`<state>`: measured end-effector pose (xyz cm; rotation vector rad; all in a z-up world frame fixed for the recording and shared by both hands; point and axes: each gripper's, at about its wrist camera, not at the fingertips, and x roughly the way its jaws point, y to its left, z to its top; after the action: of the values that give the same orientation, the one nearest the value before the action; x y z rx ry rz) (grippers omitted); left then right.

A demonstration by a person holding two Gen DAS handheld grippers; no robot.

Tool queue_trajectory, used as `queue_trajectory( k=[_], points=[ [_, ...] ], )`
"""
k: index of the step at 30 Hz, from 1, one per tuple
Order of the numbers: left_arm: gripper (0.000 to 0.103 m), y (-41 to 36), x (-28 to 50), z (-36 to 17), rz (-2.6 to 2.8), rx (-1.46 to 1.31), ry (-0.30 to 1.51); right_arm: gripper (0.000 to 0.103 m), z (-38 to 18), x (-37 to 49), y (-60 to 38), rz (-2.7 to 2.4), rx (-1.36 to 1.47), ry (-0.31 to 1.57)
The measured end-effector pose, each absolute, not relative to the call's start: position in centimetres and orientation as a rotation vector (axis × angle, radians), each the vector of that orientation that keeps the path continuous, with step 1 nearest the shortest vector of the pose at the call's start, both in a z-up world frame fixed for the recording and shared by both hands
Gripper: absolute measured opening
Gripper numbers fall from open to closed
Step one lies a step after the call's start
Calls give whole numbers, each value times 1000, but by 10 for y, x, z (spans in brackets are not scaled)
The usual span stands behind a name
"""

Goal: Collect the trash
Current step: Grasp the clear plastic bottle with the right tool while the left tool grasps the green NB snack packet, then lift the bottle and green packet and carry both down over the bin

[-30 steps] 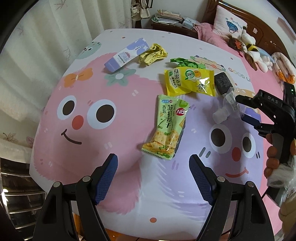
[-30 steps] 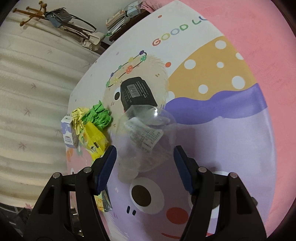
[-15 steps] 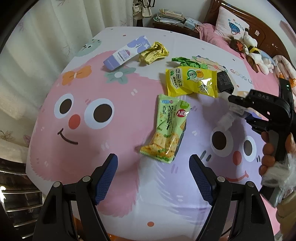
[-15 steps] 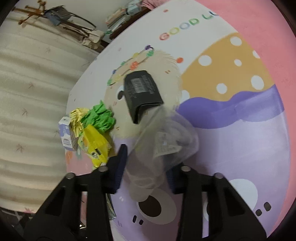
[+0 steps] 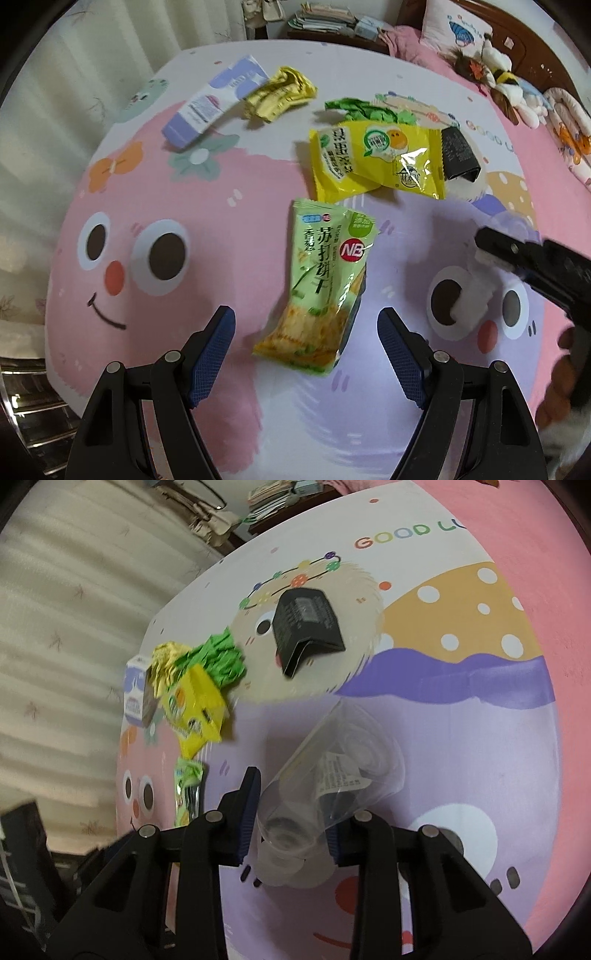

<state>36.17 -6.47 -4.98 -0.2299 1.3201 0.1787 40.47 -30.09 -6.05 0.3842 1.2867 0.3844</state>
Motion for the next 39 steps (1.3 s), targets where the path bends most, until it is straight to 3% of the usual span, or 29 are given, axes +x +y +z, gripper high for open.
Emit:
queue_trajectory(
  k=[6,12,17,20,25,39],
  points=[
    [81,-69,380,-75,177,-247,1375,28,-60,383,-293,438,325,1310],
    [66,-73,386,-90,163,-243,1400,28,-59,366,-289,481,296,1329],
    [32,-77,384,-87,141,-202,1367,28,-59,355,-289,487,296,1338],
    [23,-75,381,-84,118,-235,1355,28,-59,348,-290,483,296,1341],
    [17,-75,362,-73,92,-219,1324,28,-58,333,-287,469,297,1344],
    [17,-34,227,16,-19,-160,1195,28,-20,248,-262,408,340,1275]
  ],
)
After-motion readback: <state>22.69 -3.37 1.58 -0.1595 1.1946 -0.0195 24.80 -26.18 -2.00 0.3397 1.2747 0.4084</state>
